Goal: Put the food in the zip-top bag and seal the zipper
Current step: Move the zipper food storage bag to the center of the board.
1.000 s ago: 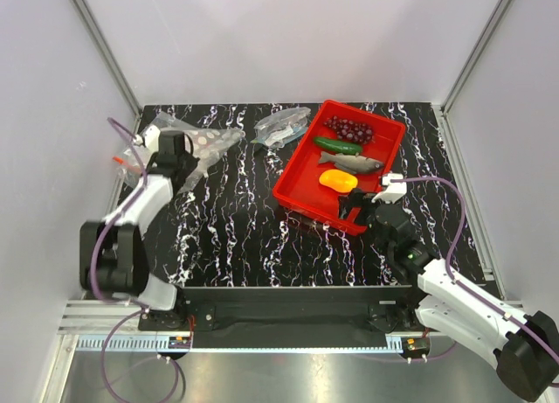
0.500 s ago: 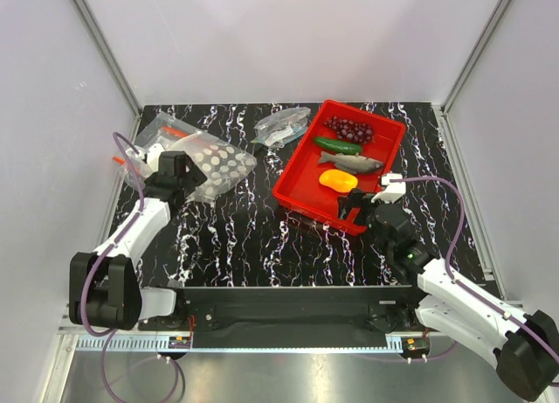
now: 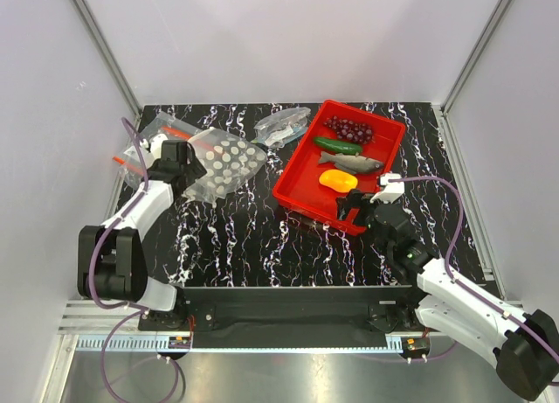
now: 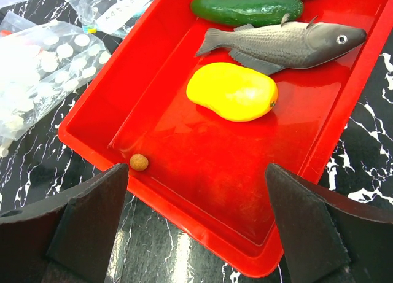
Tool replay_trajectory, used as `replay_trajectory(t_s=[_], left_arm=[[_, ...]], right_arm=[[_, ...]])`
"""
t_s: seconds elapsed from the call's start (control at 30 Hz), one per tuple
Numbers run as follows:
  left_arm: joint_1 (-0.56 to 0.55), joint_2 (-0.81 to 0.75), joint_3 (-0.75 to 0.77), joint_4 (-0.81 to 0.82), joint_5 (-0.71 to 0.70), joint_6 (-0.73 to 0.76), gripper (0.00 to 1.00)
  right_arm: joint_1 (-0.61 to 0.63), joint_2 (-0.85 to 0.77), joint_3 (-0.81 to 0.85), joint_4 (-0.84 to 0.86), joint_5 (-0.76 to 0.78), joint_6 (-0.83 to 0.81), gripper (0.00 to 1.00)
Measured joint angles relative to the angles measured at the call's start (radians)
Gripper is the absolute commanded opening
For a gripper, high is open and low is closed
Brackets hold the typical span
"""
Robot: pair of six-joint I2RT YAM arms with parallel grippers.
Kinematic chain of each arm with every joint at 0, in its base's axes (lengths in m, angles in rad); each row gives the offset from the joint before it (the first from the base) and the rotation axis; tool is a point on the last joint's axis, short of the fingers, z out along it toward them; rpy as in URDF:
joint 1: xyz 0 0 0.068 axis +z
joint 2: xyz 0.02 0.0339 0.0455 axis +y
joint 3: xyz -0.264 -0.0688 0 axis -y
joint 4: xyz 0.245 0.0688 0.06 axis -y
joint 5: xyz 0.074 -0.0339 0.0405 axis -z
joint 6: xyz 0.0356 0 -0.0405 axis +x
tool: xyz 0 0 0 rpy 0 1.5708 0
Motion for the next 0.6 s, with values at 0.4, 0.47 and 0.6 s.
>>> replay_trajectory(t_s=[0.4,0.47,0.6], left_arm=[[-0.043,-0.006,0.001,0.044,0.029,0.04,0.8],[-0.046,-0.008,0.006,0.037,0.018,0.043,0.8],[-0.032,0.01,0.033,0.024,-0.001,0.039,0.59]], right_arm=[[0.0,0.01,0.004,0.0,-0.004,0.0,1.0],[0.0,0.01,0.004,0.0,-0.004,0.0,1.0],[0.0,0.013,0.005,0.0,-0.004,0.0,1.0]])
